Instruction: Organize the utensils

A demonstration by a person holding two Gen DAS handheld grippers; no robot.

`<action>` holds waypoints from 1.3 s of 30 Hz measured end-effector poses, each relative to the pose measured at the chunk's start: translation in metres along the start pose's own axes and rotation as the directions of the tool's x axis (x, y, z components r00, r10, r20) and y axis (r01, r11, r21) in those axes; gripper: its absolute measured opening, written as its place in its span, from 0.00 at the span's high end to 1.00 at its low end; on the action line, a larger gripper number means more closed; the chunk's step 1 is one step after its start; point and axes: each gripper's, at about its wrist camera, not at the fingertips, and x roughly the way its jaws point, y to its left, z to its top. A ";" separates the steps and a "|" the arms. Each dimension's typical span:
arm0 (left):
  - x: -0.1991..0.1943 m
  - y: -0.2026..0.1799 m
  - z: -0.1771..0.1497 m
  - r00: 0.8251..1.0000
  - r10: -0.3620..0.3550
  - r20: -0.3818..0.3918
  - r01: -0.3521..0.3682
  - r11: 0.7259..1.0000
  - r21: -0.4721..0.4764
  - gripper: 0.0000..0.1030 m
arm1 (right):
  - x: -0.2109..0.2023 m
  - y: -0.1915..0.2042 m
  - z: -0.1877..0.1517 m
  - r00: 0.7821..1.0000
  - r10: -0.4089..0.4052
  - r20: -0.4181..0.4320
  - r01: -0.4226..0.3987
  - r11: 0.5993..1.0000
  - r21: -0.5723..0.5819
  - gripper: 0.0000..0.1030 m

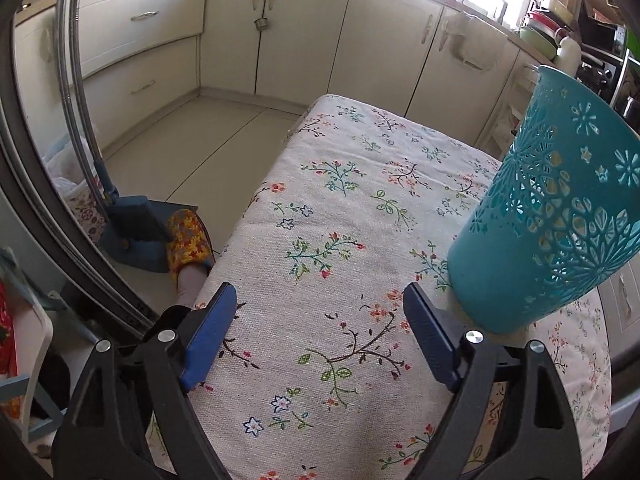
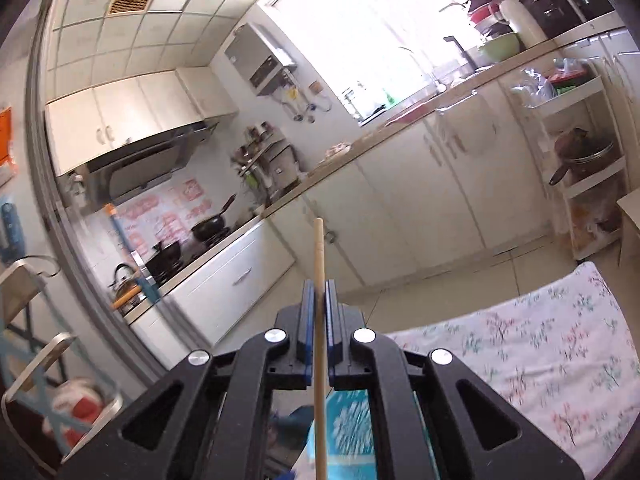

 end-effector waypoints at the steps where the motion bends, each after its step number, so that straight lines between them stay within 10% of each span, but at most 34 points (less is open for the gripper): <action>1: 0.000 0.000 0.000 1.000 -0.002 0.001 0.002 1.000 -0.002 0.21 | 0.008 -0.001 -0.001 0.999 -0.032 0.015 0.032 0.999 -0.009 0.94; 13: 0.003 -0.002 0.000 1.000 -0.014 -0.013 0.015 1.000 0.010 0.20 | 0.036 -0.021 -0.045 0.981 -0.179 -0.069 0.171 0.979 -0.108 0.93; 24: 0.006 -0.005 0.000 0.999 0.000 -0.040 0.002 0.999 0.039 0.15 | -0.041 -0.009 -0.079 0.968 -0.165 -0.187 0.126 0.971 -0.206 0.48; 31: -0.043 -0.002 -0.013 1.000 0.019 -0.014 -0.018 0.999 0.041 0.12 | -0.110 -0.039 -0.120 0.889 -0.340 -0.307 0.321 0.940 -0.113 0.19; 39: -0.145 -0.019 -0.008 0.994 -0.039 0.098 0.023 0.987 0.157 0.07 | -0.148 -0.030 -0.126 0.806 -0.465 -0.366 0.464 0.881 -0.098 0.10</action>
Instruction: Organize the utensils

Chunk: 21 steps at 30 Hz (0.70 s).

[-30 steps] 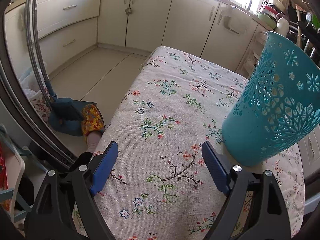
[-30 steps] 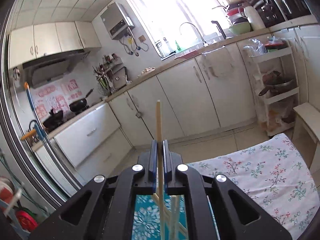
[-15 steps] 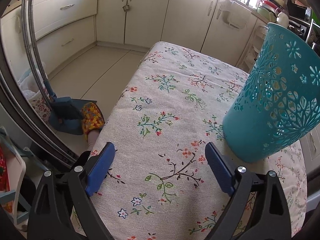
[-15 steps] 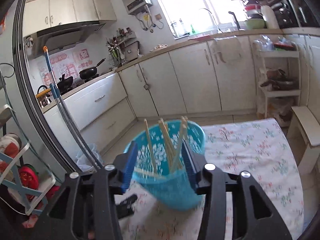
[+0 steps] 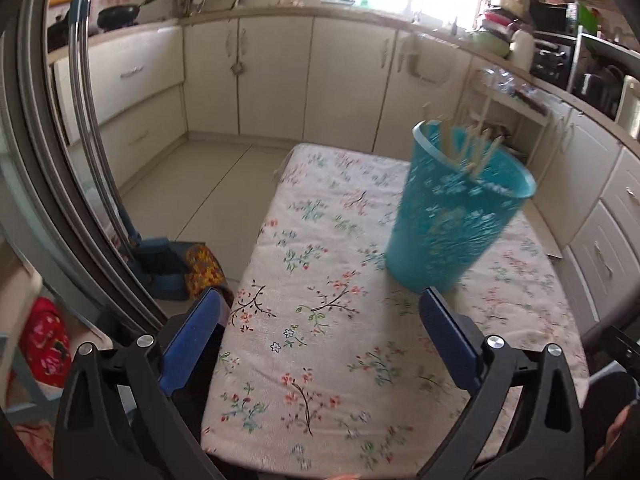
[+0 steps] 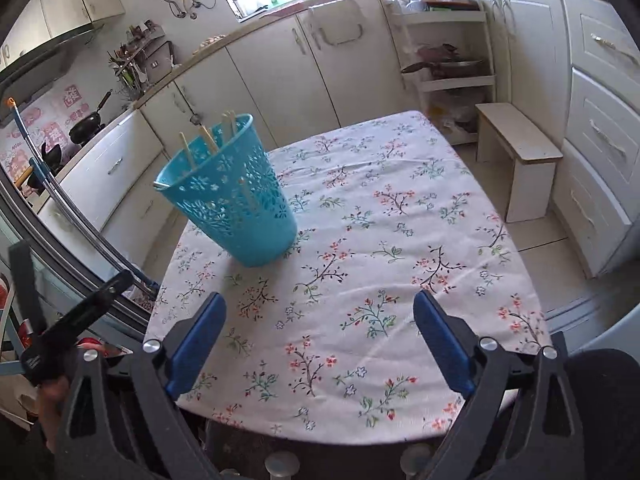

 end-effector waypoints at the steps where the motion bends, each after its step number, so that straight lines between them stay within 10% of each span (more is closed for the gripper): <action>1: -0.011 -0.002 0.003 1.000 -0.004 0.011 0.004 1.000 0.011 0.07 | -0.011 0.008 0.003 1.000 -0.001 0.018 0.002 1.000 -0.014 0.09; 21: -0.187 -0.008 -0.052 0.995 0.076 0.068 -0.080 0.996 0.050 0.07 | -0.131 0.087 -0.058 0.982 0.078 0.175 -0.048 0.983 -0.175 0.07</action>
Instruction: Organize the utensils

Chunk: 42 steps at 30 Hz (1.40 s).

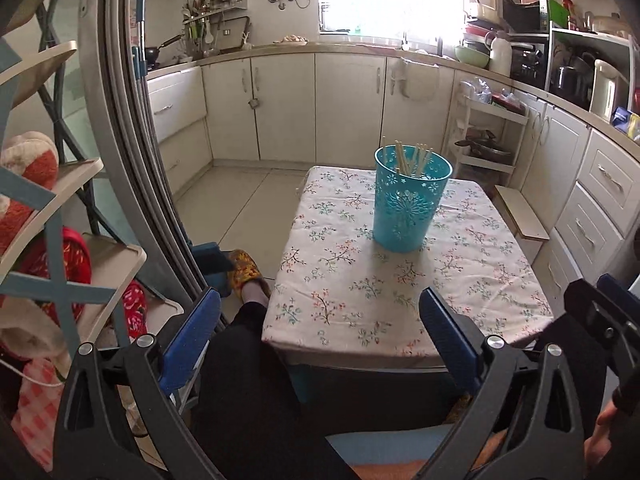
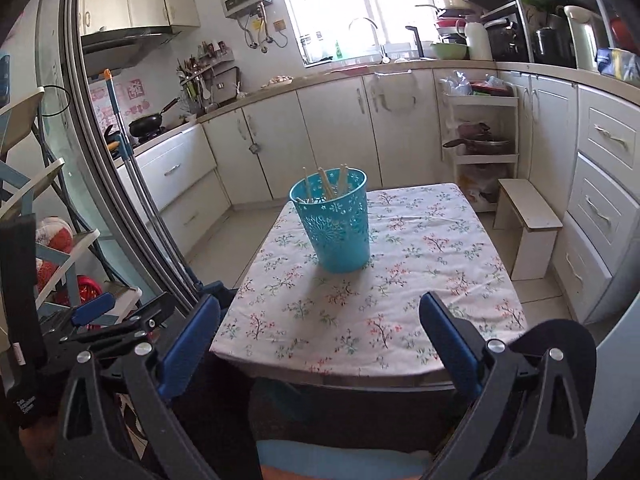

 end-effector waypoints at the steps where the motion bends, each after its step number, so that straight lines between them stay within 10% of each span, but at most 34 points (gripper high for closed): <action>1: -0.004 0.000 -0.002 1.000 -0.003 0.003 0.003 1.000 -0.002 0.07 | -0.002 -0.002 -0.003 1.000 0.002 -0.003 -0.002 1.000 0.011 0.07; 42: -0.029 -0.004 -0.016 1.000 -0.005 0.020 0.005 1.000 -0.007 0.07 | -0.017 0.015 -0.015 1.000 0.009 0.023 -0.008 0.999 -0.035 0.07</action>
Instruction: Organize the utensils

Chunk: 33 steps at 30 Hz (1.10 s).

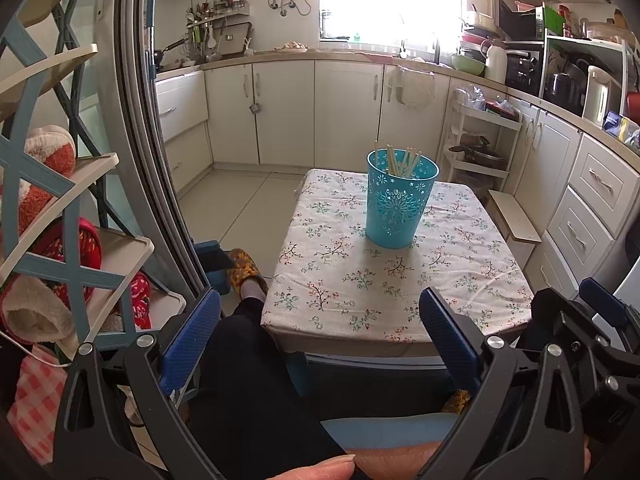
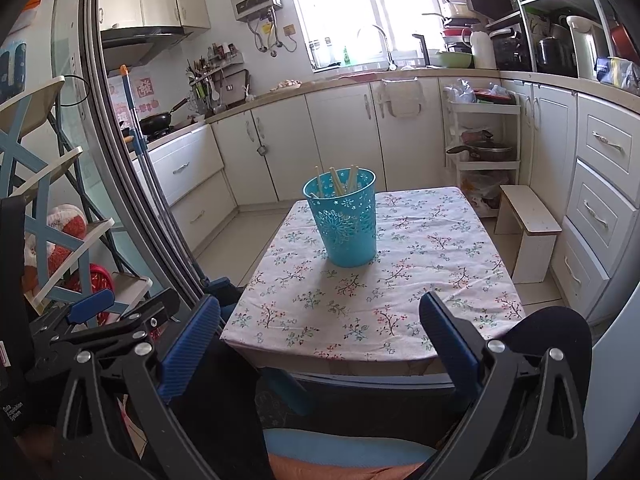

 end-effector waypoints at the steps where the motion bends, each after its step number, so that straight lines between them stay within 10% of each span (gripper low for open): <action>1: 0.000 0.000 0.000 1.000 0.000 -0.001 0.000 1.000 0.000 0.07 | 0.000 0.001 0.000 1.000 -0.001 0.000 0.001 1.000 0.000 0.07; 33: 0.003 0.000 -0.004 1.000 -0.008 -0.012 0.008 1.000 -0.007 0.07 | 0.003 0.001 -0.004 1.000 -0.009 -0.019 0.009 1.000 -0.009 0.07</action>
